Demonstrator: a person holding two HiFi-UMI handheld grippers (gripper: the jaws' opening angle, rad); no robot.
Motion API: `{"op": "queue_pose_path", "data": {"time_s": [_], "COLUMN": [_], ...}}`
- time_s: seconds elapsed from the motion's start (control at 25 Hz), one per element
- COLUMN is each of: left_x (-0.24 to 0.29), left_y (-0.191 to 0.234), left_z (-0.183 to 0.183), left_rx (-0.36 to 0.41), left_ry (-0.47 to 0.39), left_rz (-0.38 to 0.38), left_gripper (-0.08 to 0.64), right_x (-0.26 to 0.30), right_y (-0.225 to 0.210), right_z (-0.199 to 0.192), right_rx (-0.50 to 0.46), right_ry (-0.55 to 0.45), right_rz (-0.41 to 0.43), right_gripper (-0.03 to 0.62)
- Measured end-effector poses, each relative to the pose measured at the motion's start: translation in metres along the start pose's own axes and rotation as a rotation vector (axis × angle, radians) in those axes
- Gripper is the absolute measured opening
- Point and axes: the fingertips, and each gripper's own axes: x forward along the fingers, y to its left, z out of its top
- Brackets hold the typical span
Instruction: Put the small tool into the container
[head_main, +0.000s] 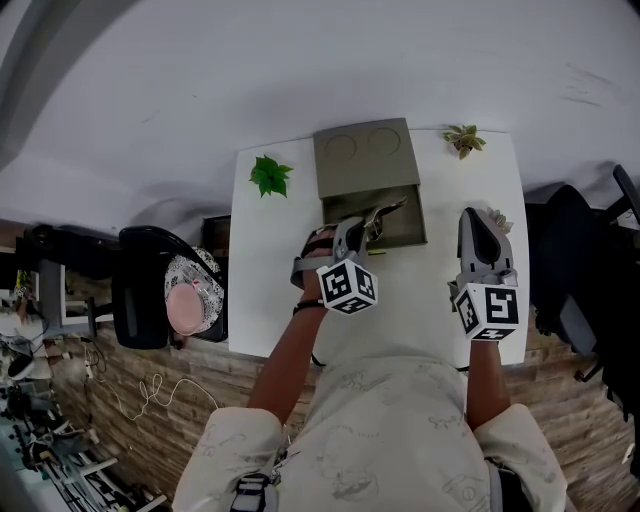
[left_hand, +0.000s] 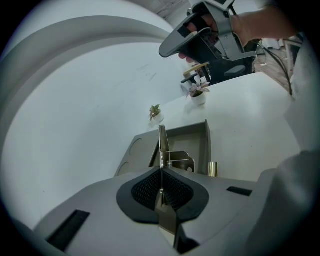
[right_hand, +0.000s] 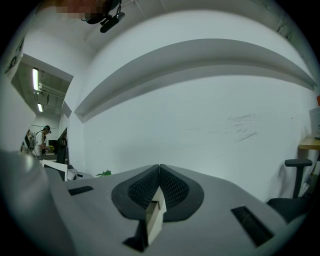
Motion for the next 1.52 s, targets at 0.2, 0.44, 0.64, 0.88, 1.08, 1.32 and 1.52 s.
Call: {"op": "queue_pose_path", "data": {"time_s": [0.2,0.44,0.64,0.88,1.08,1.32,1.52], "left_x": [0.007,0.016,0.018,0.024,0.027,0.031,0.036], "left_y": [-0.003,-0.007,-0.010,-0.017,-0.021,-0.025,-0.030], "left_z": [-0.002,0.002,0.005,0.008,0.009,0.009,0.010], "left_rx": [0.042,0.114,0.133,0.188,0.214,0.229,0.248], "left_ry": [0.022,0.035,0.037,0.051,0.054,0.058,0.062], "left_rz": [-0.003,-0.021,-0.033,-0.067,-0.083,-0.094,-0.110], "left_gripper": [0.006,0.006,0.008,0.008,0.008,0.009,0.011], "right_x": [-0.001,0.000,-0.003,-0.004,-0.006,-0.008,-0.009], "right_y": [0.001,0.003,0.001,-0.001,0.000,-0.001,-0.004], "right_z": [-0.001,-0.001,-0.002,-0.003,-0.002,-0.003,-0.004], "right_rx": [-0.002,-0.002,0.000,0.004,0.003,0.005,0.011], "right_ry": [0.003,0.004,0.001,0.000,-0.001,-0.004,-0.003], "right_rz": [0.001,0.005,0.001,-0.003,-0.007,-0.013,-0.020], "right_gripper": [0.017,0.017,0.017,0.017,0.017,0.017,0.017]}}
